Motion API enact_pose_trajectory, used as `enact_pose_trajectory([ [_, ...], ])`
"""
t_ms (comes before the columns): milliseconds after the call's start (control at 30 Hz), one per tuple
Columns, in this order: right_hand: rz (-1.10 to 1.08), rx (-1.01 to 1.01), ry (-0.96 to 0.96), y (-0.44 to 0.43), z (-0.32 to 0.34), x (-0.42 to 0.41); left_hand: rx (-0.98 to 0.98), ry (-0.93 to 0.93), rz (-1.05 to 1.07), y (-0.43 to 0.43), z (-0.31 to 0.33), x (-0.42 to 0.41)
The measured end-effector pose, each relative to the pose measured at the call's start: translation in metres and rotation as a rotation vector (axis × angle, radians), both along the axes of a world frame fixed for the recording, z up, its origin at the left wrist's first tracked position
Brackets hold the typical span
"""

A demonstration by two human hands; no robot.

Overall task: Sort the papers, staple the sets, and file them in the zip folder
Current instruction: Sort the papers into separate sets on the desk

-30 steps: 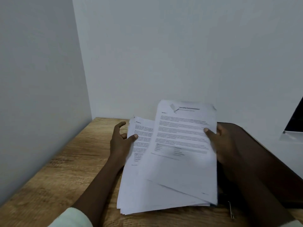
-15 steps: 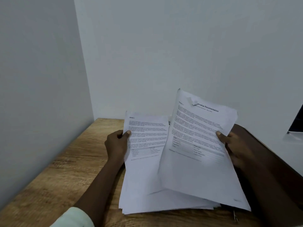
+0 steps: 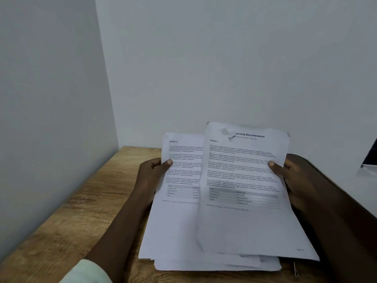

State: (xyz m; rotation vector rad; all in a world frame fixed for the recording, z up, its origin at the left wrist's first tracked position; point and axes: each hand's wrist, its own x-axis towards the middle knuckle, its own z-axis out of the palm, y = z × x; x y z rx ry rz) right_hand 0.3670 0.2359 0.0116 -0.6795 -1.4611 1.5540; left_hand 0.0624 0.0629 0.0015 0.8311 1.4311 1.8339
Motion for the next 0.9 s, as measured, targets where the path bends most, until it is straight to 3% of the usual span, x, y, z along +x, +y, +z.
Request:
enact_pose_trajectory([
  [267,0.023,0.012,-0.013,-0.013,-0.003,-0.022,0.020,-0.036,-0.030,0.005,0.004,0.016],
  [500,-0.108,-0.038,0.096,-0.008,0.007,-0.002,0.060,-0.071,-0.007,0.004,0.004,0.013],
  [900,0.015,0.008,0.143,-0.037,0.002,-0.049,0.140,-0.096,-0.124,0.006,0.010,0.026],
])
